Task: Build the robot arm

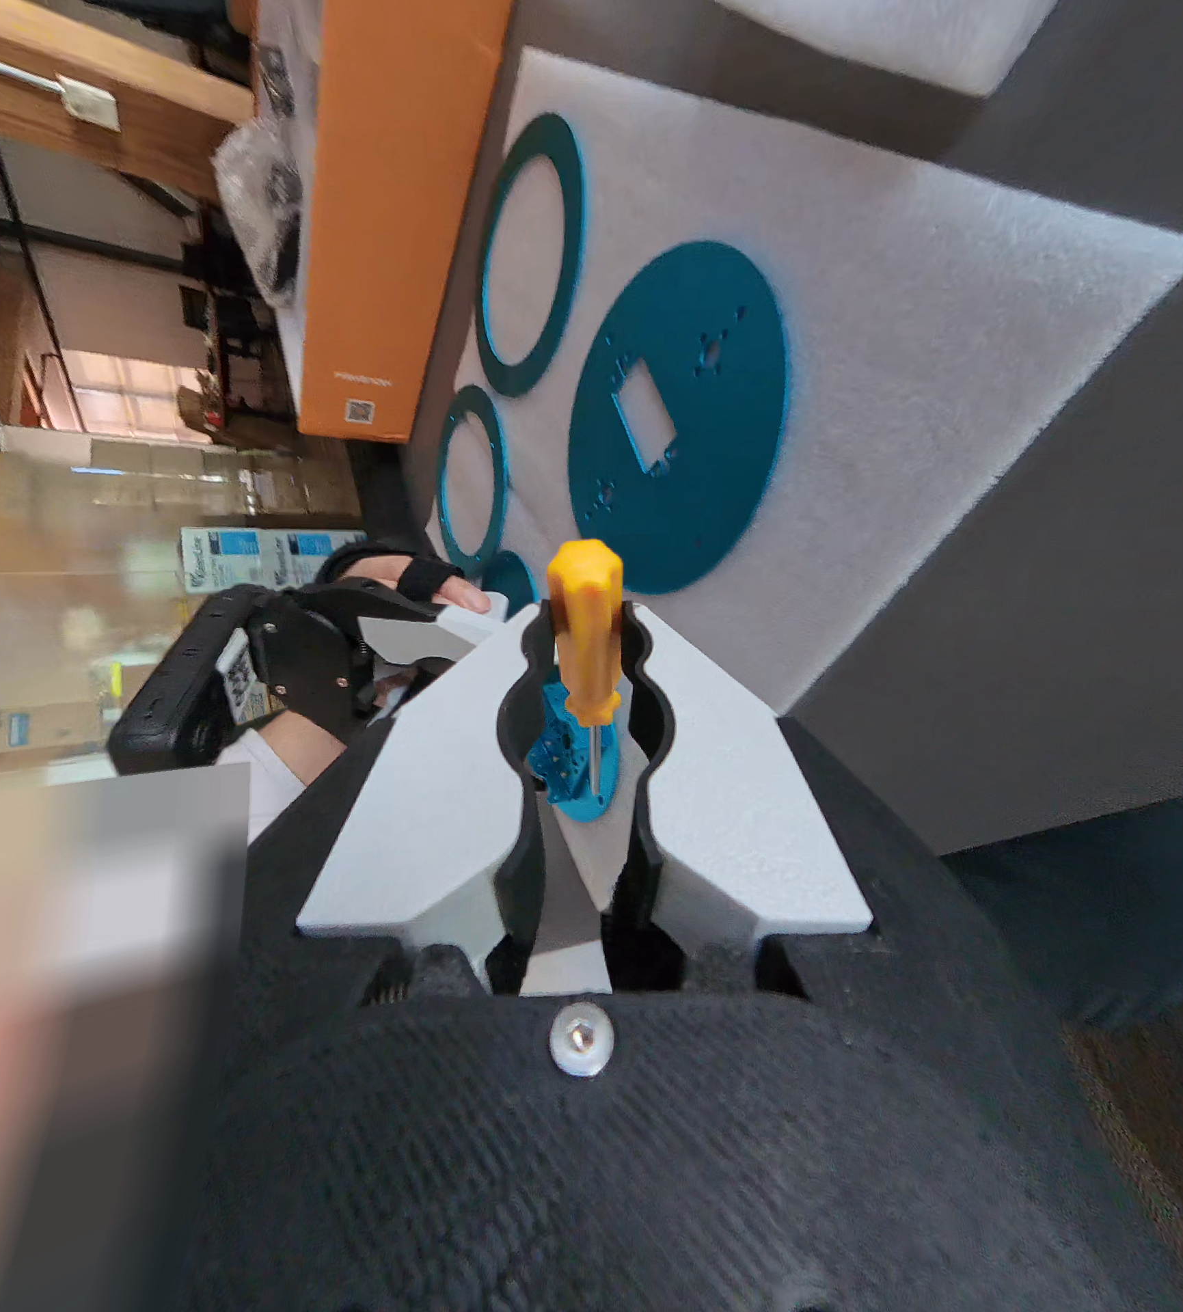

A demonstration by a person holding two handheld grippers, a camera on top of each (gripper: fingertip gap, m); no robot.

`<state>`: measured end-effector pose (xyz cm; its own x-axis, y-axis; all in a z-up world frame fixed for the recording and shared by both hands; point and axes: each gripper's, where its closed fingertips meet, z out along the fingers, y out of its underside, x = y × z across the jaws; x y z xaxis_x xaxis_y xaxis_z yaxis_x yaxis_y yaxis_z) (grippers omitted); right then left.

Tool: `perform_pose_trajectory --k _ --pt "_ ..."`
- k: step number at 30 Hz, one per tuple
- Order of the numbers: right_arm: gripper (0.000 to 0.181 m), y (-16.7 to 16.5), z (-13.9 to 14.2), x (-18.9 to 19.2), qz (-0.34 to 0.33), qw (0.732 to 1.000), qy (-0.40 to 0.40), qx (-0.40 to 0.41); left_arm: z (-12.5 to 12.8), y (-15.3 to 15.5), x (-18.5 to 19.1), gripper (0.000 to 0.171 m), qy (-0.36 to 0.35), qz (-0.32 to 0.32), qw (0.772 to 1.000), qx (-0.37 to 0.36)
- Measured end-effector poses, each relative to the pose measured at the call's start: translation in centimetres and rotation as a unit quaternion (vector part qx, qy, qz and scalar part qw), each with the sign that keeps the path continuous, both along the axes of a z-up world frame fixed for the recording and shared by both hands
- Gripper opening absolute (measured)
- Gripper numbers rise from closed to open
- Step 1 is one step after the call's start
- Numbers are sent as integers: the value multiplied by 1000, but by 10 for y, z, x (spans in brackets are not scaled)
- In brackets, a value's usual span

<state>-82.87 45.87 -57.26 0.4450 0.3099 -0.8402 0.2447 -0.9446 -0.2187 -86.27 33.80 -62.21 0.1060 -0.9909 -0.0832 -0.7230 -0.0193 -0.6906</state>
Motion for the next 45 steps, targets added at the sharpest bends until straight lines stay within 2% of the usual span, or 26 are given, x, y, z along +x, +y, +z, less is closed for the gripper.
perform_pose_trajectory --k 2,6,11,16,26,28,32,34,38,40,43,45 --pt "17 -2 -14 1 27 999 -28 -13 -1 0 1 85 10 -15 1000 -5" --pt "17 2 -28 1 45 997 -32 -48 -2 5 3 94 30 -32 999 -4" --pt "17 5 -29 5 71 993 -24 -93 -4 -2 6 86 42 -70 996 -19" --pt "20 13 -46 1 95 991 -66 -63 -5 0 5 81 53 -77 995 -33" --pt "43 22 -38 4 108 985 -102 82 -6 2 3 81 108 -86 990 -33" --pt "45 21 -36 10 106 976 -124 147 -6 2 3 81 108 -84 990 -31" --pt "48 3 -24 17 107 934 -120 321 -5 2 3 80 103 -78 991 -32" --pt "48 -7 -28 20 87 921 -117 362 -5 2 3 80 97 -75 992 -30" --pt "51 -25 -34 14 19 955 -63 289 -1 4 -1 80 96 -69 993 -17" --pt "51 -29 -30 5 -10 964 -32 265 0 7 -4 80 98 -64 993 -12" --pt "50 -17 -23 -2 -71 963 -44 255 2 10 -10 80 93 -54 994 -16" --pt "44 -10 -21 -8 -87 958 -80 262 4 11 -14 80 85 -46 995 -19"
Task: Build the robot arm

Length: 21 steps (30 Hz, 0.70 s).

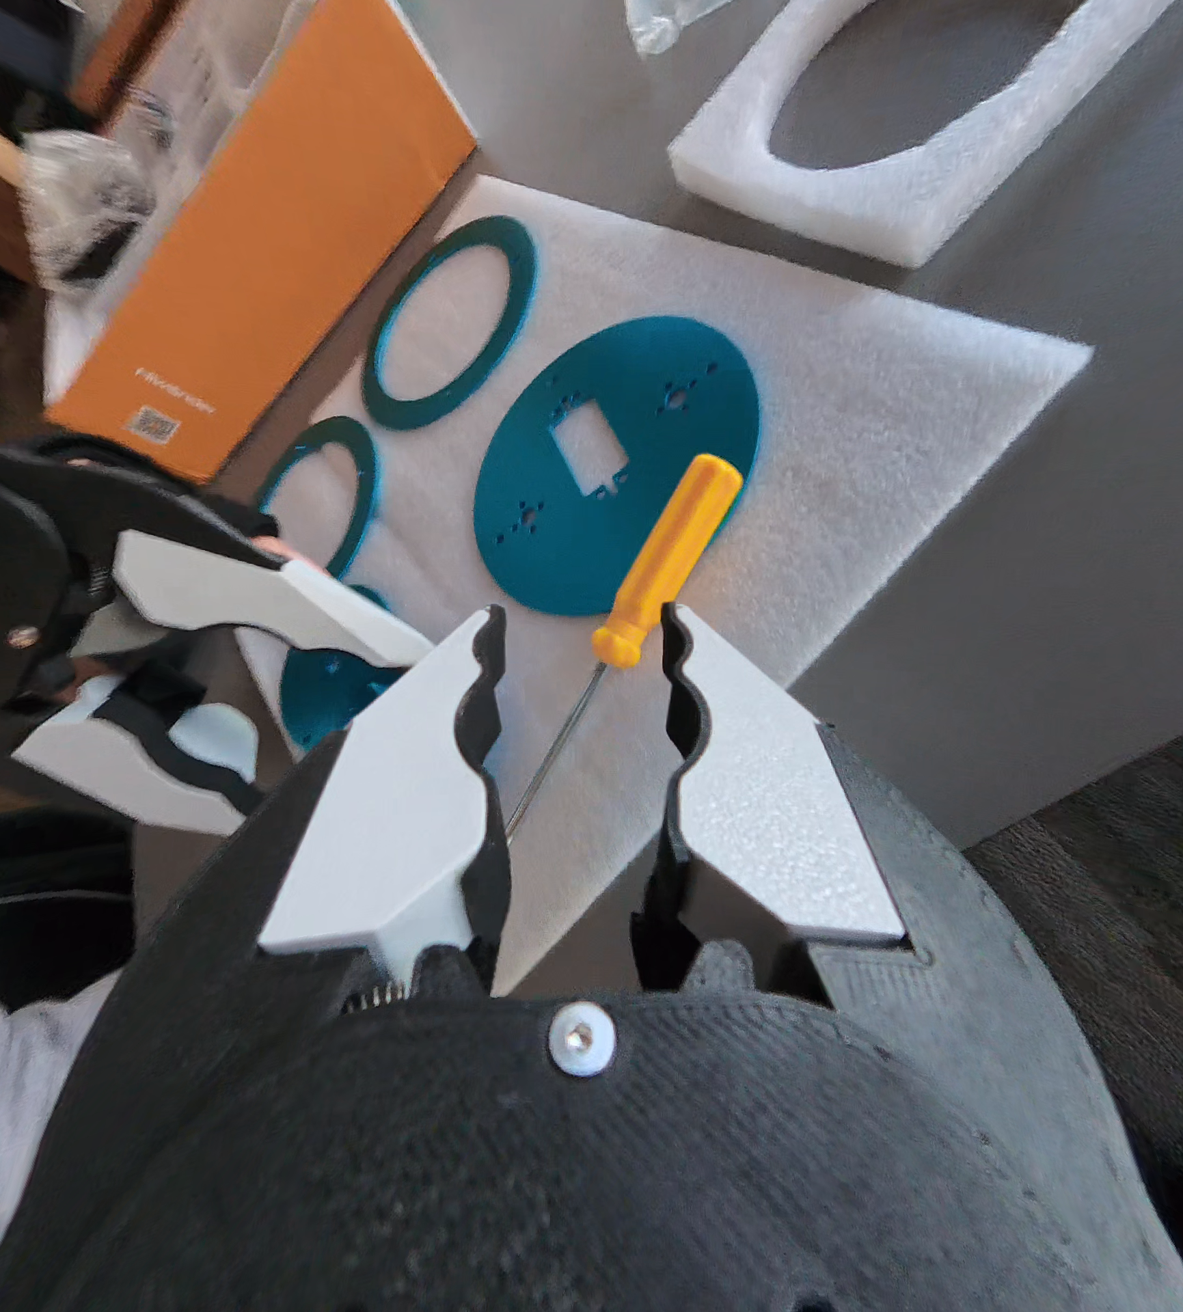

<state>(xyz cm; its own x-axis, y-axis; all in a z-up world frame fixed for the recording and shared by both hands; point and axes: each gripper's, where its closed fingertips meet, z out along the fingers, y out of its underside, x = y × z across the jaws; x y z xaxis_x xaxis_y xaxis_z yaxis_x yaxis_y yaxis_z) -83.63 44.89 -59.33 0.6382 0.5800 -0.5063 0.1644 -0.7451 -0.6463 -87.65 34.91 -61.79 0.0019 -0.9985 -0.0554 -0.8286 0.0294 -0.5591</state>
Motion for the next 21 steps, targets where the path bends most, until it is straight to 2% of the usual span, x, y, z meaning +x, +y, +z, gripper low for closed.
perform_pose_trajectory --k 3,4,5,7,9,10,12,14,16,17,19,20,21 --pt "45 6 -13 -4 -20 996 -87 -17 6 0 -4 80 -24 9 1000 -9" --pt "39 10 -20 0 -27 992 -125 -18 8 0 -6 80 -31 11 999 -12" --pt "18 11 -24 1 -23 988 -150 -17 10 0 -7 80 -35 14 999 -15" --pt "17 14 -23 3 -44 987 -156 -19 14 1 -11 80 -43 17 999 -16" --pt "18 10 -21 1 -37 988 -146 -23 21 1 -16 80 -46 16 999 -13" --pt "25 8 -20 3 -34 988 -148 -16 25 2 -19 80 -46 15 999 -13" --pt "56 5 -8 1 -4 990 -135 48 34 3 -25 80 -41 11 999 -8" --pt "59 -5 17 -3 42 977 -112 176 44 4 -31 80 -37 6 999 -1" --pt "62 -37 42 -16 126 935 -69 325 55 5 -36 80 -40 3 999 1" --pt "63 -55 50 -21 161 899 -62 403 60 4 -38 80 -41 0 999 -1" --pt "67 -73 66 -22 143 810 -89 562 71 4 -41 80 -44 -2 999 -3" --pt "56 -85 72 -25 145 762 -106 622 76 3 -42 80 -45 -4 999 -3" --pt "43 -94 75 -29 155 730 -123 654 80 2 -42 80 -44 -7 999 -4"
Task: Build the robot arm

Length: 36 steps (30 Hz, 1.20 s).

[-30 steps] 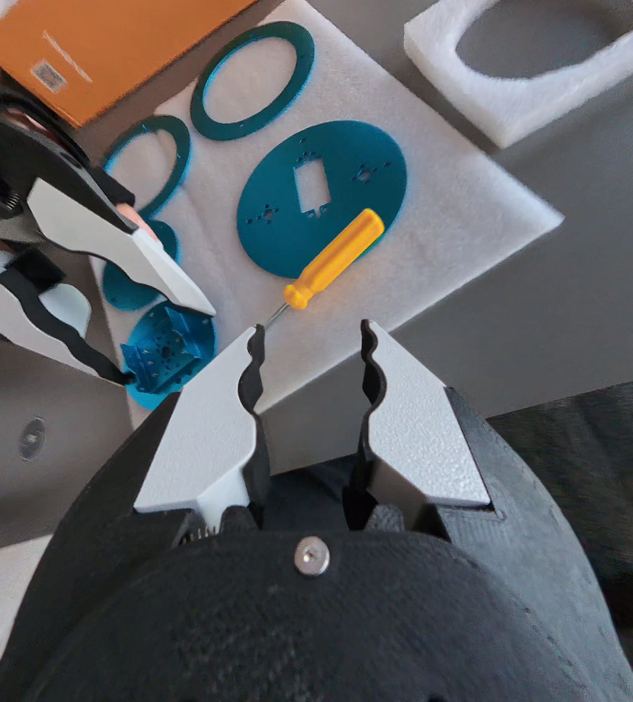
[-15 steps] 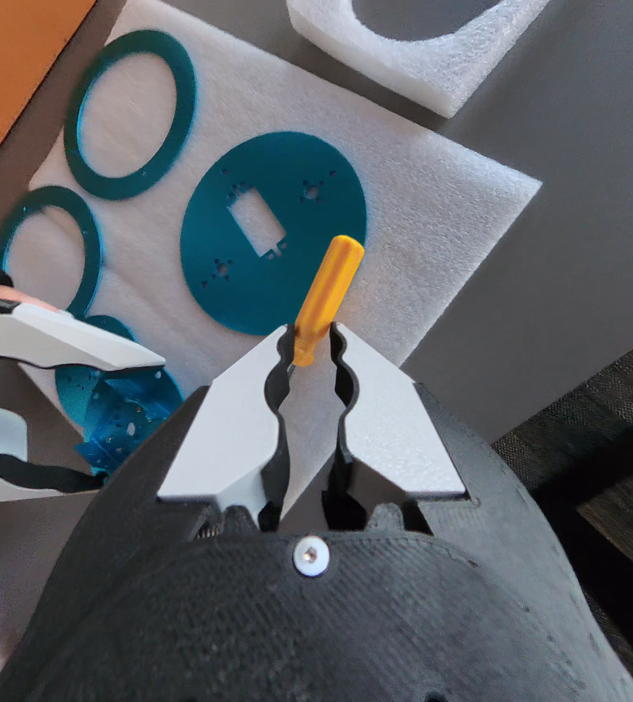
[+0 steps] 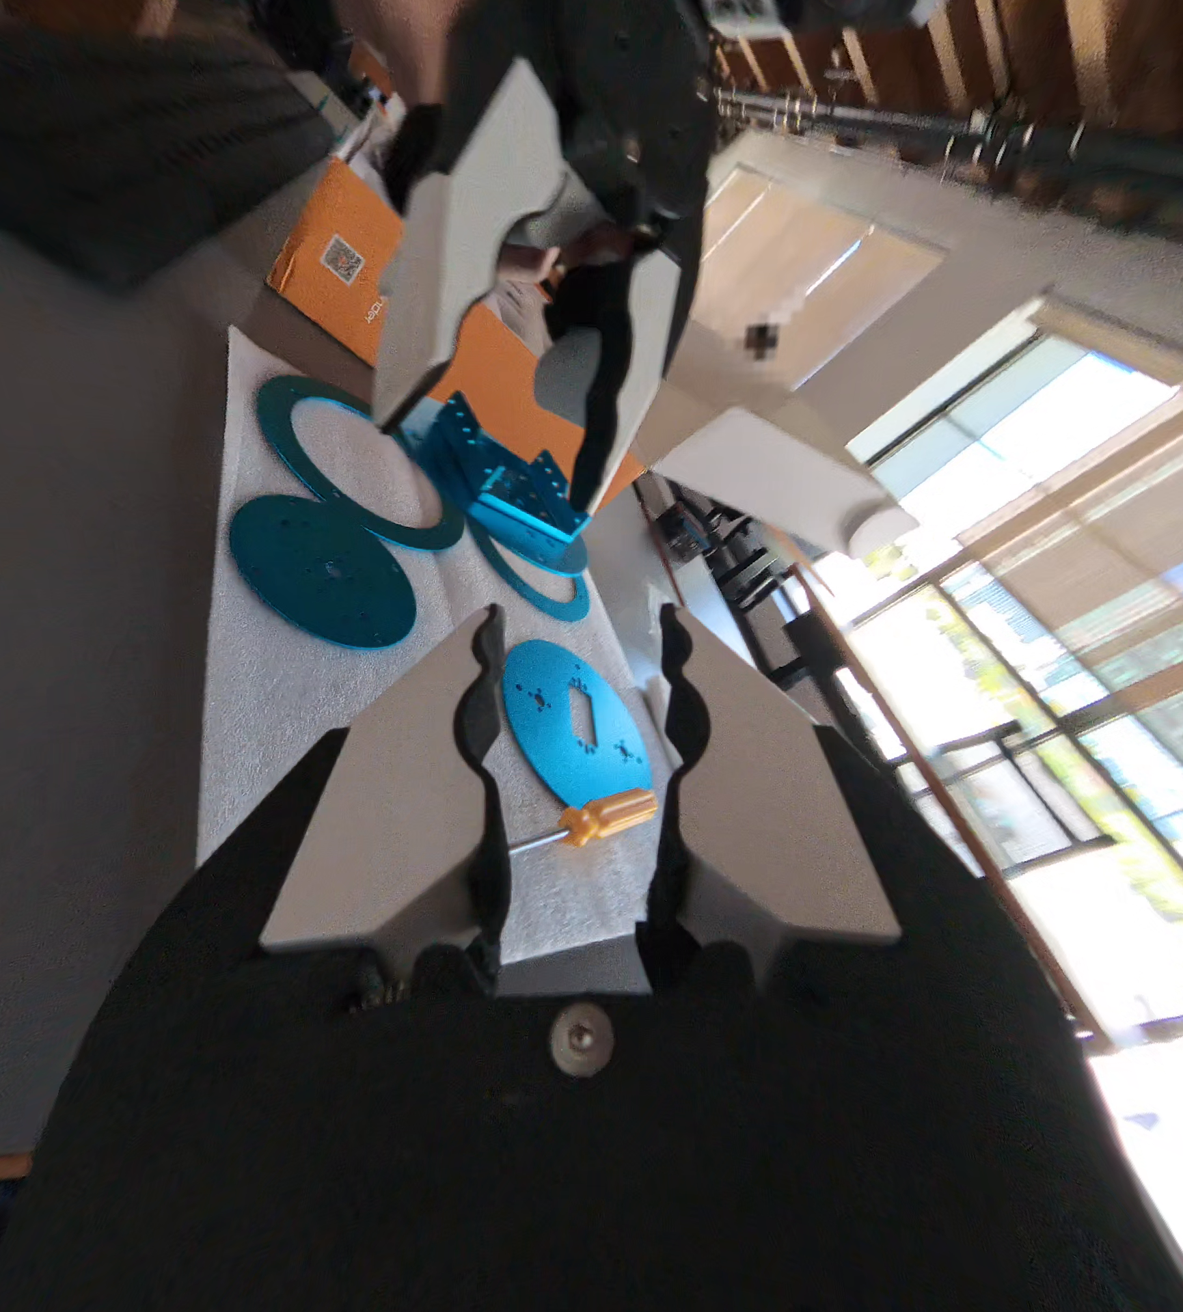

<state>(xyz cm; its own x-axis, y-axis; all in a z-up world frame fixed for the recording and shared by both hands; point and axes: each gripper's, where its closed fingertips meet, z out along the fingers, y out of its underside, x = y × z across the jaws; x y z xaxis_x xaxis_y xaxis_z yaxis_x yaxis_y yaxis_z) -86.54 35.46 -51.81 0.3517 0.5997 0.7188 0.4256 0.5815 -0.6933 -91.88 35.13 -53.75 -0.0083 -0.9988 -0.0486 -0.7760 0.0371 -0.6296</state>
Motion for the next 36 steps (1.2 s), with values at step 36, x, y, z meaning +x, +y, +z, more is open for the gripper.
perform_pose_trajectory --k 36 --pt "0 -76 294 -40 63 973 -115 189 253 -79 -53 89 -181 -16 966 184"
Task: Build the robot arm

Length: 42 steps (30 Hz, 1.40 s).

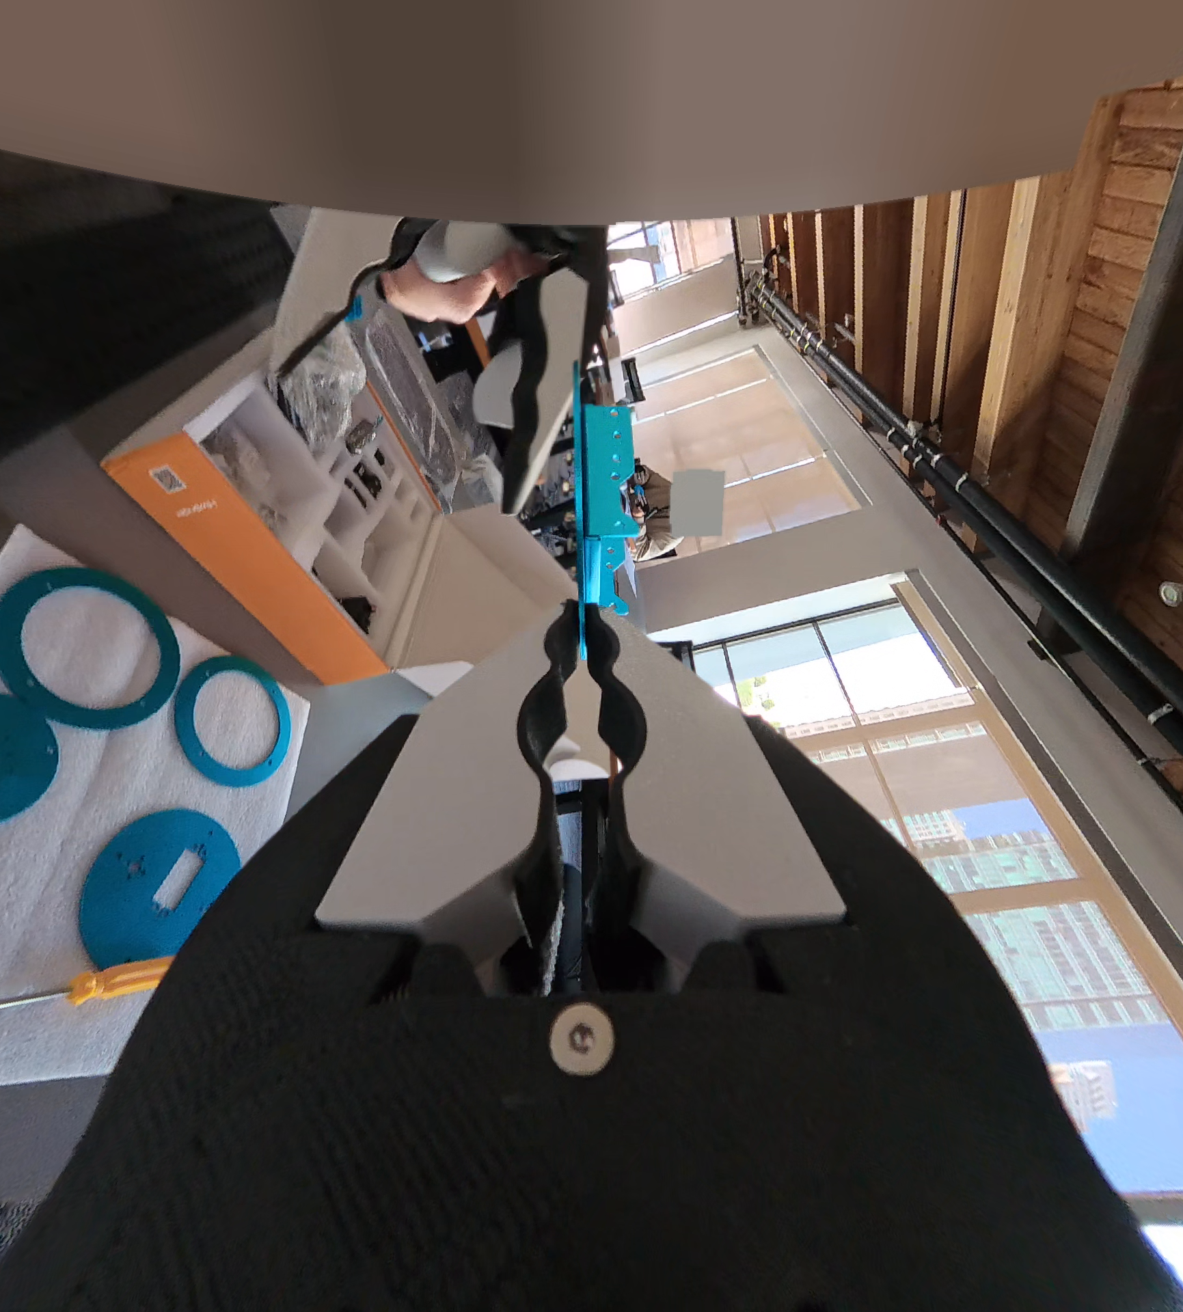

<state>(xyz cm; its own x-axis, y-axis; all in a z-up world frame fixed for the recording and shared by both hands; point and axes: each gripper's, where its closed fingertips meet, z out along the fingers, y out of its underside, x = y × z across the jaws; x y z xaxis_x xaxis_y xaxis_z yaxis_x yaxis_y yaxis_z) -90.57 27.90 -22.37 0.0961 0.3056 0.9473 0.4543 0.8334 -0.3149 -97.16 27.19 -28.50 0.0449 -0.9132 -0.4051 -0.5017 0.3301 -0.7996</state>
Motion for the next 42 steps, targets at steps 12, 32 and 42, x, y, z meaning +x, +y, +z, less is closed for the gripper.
perform_pose_trajectory --k 12,32,42 --pt "0 -47 40 -23 3 997 -30 72 14 -23 -33 85 -18 13 999 36" --pt "0 -90 93 -16 52 999 -5 -3 33 -55 -44 83 -36 -1 997 67" --pt "0 -103 102 -13 73 996 3 -42 34 -65 -43 83 -31 -4 997 73"
